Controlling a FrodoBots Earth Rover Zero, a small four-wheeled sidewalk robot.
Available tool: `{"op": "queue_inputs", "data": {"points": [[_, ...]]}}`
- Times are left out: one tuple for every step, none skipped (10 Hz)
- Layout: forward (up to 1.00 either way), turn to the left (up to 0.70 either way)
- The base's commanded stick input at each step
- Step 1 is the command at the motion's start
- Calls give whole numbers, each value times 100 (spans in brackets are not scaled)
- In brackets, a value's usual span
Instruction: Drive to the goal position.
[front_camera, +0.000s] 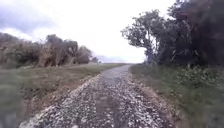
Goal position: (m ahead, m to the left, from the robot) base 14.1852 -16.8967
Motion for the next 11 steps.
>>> {"op": "queue_inputs", "data": {"points": [[60, -15], [60, -15], [60, -15], [60, -15], [60, -15], [60, -15], [60, -15], [60, -15], [60, -15], [60, -15], [60, -15]]}}
